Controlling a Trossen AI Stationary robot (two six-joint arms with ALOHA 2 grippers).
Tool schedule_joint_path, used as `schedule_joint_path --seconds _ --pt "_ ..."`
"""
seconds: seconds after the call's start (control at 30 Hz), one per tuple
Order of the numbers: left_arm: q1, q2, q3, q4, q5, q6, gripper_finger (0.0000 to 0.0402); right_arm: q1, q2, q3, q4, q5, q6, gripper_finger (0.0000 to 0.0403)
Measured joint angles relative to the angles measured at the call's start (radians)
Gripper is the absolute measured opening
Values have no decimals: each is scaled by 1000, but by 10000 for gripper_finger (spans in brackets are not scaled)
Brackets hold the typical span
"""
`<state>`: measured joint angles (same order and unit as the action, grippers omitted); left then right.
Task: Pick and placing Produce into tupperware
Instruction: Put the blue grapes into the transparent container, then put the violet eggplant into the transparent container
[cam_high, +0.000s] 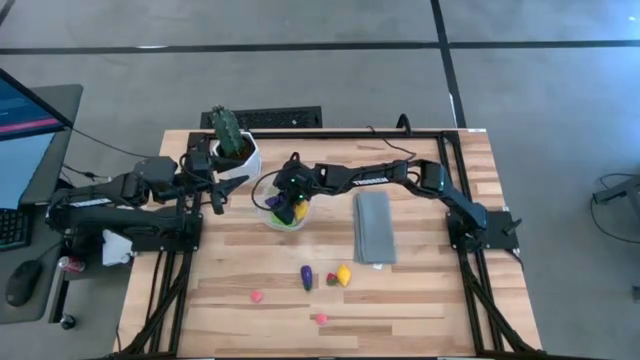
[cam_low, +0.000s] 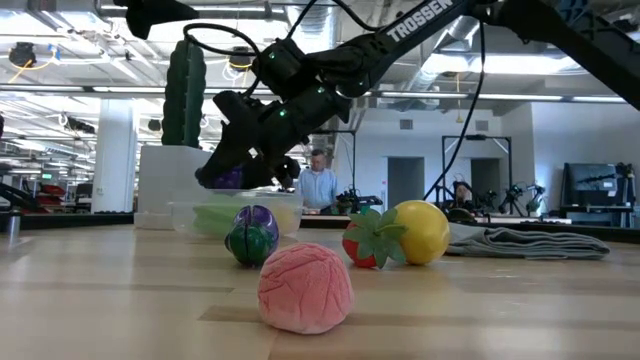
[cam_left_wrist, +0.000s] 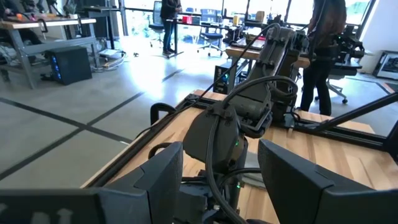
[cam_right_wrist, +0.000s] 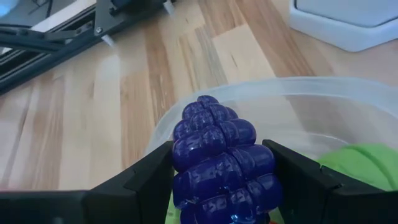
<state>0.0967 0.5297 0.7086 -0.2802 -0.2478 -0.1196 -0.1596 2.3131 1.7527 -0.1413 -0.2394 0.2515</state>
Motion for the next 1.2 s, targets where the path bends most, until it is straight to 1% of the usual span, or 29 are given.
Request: schedule_joint_path --seconds 0.1,0.17,0.27,0.47,0.6,0.8,0.9,1.03,1.2 --pt "0 0 0 0 0 0 199 1 0 0 -1 -4 -18 260" --pt "0 0 0 0 0 0 199 2 0 0 2 -21 -24 270" --pt "0 0 0 0 0 0 199 2 0 -1 13 -26 -24 295" --pt "0 0 0 -2 7 -14 199 1 0 -1 21 -26 11 360" --pt "0 0 0 -24 7 -20 199 0 -8 -2 20 -26 25 383" --pt "0 -1 0 -68 7 -33 199 1 -66 -2 21 -26 -32 379" --pt "0 0 0 -91 14 -45 199 1 -102 -2 -17 -27 -71 372" --pt "0 -1 0 -111 56 -53 199 1 -172 -1 -128 -34 -131 365" --pt "0 -9 0 -156 88 -66 199 1 -249 -2 -315 -34 -195 358"
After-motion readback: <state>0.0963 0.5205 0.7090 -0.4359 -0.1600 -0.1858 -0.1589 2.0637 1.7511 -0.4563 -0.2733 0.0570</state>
